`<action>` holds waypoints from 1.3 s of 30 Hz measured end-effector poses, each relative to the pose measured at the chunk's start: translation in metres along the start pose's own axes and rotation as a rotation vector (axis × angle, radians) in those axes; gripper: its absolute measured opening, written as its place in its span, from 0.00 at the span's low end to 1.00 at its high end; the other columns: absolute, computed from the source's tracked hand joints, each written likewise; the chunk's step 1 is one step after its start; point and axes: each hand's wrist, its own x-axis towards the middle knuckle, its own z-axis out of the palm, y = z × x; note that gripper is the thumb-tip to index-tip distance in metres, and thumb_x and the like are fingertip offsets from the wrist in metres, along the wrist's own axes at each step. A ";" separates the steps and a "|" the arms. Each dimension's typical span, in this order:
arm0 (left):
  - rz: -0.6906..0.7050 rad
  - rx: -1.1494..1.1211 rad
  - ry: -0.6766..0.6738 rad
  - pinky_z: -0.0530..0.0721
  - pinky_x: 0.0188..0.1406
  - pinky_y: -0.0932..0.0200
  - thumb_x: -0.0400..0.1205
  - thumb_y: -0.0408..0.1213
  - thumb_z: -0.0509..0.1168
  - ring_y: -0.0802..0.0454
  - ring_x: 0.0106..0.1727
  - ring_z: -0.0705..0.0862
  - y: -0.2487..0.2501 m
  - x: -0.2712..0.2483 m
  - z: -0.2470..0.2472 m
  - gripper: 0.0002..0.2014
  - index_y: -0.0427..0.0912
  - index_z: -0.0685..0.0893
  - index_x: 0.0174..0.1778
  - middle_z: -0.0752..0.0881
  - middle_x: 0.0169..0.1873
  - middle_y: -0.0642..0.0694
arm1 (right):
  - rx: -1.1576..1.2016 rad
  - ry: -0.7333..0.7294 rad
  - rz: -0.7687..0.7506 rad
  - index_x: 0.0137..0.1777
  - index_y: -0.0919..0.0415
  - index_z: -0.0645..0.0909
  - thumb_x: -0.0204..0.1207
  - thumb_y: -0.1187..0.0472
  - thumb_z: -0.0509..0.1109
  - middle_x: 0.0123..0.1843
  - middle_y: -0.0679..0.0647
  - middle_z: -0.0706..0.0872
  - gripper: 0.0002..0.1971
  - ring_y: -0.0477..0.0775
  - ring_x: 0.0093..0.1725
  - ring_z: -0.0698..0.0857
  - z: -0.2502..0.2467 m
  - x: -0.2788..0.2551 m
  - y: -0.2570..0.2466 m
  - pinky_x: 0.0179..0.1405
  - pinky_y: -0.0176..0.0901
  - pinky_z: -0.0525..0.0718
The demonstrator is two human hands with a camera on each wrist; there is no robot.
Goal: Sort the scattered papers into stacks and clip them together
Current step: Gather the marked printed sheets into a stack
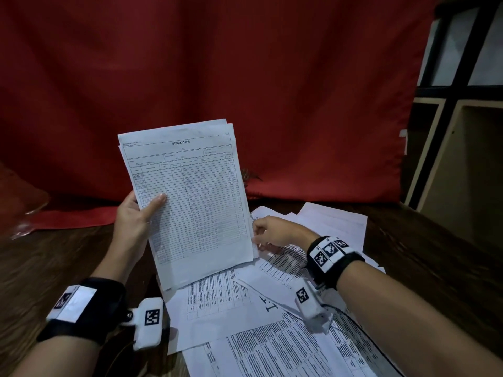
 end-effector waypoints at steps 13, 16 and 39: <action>0.011 0.029 0.099 0.93 0.56 0.58 0.89 0.28 0.70 0.50 0.62 0.94 0.007 -0.001 -0.008 0.17 0.41 0.85 0.74 0.93 0.62 0.50 | -0.060 0.747 -0.090 0.39 0.51 0.78 0.82 0.69 0.68 0.32 0.58 0.88 0.13 0.60 0.31 0.90 -0.152 -0.064 0.004 0.40 0.68 0.91; 0.012 0.052 0.103 0.89 0.63 0.50 0.89 0.28 0.70 0.48 0.65 0.92 0.011 0.001 -0.011 0.17 0.42 0.85 0.73 0.92 0.66 0.48 | -0.211 0.874 -0.283 0.43 0.44 0.79 0.81 0.65 0.70 0.39 0.57 0.88 0.13 0.58 0.39 0.87 -0.188 -0.099 -0.025 0.49 0.65 0.88; 0.024 0.424 0.062 0.91 0.66 0.42 0.86 0.34 0.75 0.50 0.59 0.93 0.078 0.010 0.048 0.12 0.50 0.91 0.64 0.94 0.58 0.53 | -0.873 0.150 -0.347 0.44 0.37 0.83 0.81 0.51 0.71 0.41 0.37 0.86 0.07 0.40 0.38 0.83 -0.147 -0.200 -0.249 0.37 0.41 0.80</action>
